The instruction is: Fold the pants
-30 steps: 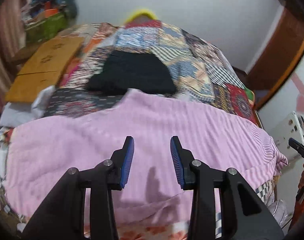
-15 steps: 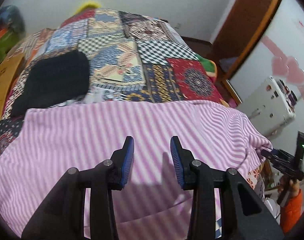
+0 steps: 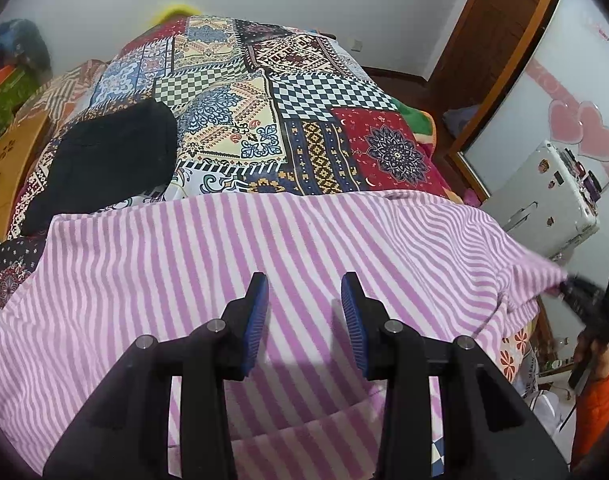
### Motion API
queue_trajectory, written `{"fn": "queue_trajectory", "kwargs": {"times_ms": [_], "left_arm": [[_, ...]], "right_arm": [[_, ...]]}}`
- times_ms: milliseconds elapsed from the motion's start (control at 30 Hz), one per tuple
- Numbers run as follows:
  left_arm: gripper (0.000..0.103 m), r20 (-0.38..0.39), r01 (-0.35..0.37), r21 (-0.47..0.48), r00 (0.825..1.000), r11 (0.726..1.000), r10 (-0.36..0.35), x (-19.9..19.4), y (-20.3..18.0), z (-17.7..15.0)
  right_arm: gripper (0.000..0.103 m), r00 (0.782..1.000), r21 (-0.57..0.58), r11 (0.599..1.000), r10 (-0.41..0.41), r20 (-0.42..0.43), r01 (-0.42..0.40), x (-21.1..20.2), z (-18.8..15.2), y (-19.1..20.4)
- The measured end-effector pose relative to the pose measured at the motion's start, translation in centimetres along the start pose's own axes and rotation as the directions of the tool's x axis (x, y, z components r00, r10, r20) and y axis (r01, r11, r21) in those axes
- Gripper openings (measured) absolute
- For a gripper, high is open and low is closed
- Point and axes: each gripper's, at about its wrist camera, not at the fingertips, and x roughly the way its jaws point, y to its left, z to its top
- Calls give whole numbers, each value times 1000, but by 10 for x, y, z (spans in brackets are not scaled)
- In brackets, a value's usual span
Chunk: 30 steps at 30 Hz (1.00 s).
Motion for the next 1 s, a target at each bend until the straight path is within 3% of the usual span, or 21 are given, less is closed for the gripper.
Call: {"fn": "queue_trajectory", "kwargs": {"times_ms": [100,267,433,567,733,867,1000], "left_arm": [[38,2,4,6,1000,1000,-4,-2,0,-2],[38,16,5,21,1000,1000,-5,-10,-2,-7],[38,34,23,17,999,1000,-24,-21,-1,-15],[38,36,26,7,999,1000,-26,-27,4,-22],[38,36,14,-5,999,1000,-14,-34,13,-30],[38,39,-10,-15,999,1000,10,-39,20,-35],[38,35,-20,-33,999,999,22,-38,27,-37]], "right_arm": [[7,995,42,999,23,-95,-19,7,-26,-6],[14,989,149,988,70,-132,-50,-8,-43,-14],[55,981,276,951,171,-92,-140,-26,-45,-15],[58,953,375,893,296,-69,-250,-21,-50,-4],[58,933,478,834,351,-76,-275,4,-58,2],[58,934,572,773,356,-35,-274,18,-52,-6],[61,944,569,772,330,21,-283,14,-41,-8]]}}
